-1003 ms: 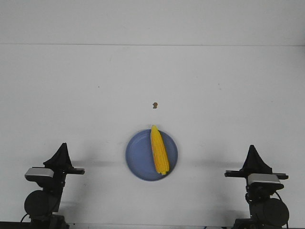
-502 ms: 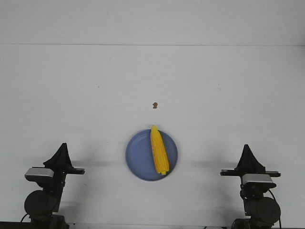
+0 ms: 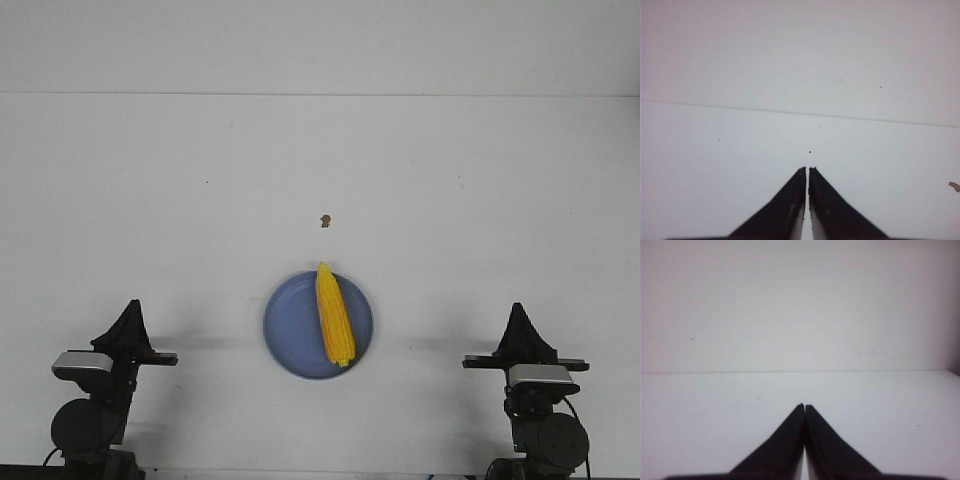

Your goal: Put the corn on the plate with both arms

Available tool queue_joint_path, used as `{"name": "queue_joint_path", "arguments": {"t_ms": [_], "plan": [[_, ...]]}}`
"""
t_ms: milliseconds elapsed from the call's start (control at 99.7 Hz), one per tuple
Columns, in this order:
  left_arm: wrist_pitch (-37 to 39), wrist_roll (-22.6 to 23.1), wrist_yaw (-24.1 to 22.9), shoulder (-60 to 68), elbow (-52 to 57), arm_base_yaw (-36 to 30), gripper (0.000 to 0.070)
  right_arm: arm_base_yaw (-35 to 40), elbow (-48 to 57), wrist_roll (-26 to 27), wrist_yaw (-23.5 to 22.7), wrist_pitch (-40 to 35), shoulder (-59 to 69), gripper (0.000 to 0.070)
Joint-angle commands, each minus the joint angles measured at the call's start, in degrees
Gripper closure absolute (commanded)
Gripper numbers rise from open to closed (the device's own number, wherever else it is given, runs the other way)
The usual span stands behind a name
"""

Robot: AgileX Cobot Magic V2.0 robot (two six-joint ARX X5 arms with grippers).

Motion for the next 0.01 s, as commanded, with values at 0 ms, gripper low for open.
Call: {"name": "queue_joint_path", "arguments": {"t_ms": [0], "plan": [[0.7, -0.15, -0.31, -0.07, -1.09, 0.0, 0.0684, 0.09, -0.13, 0.76, 0.15, 0.66, -0.07, 0.07]]}}
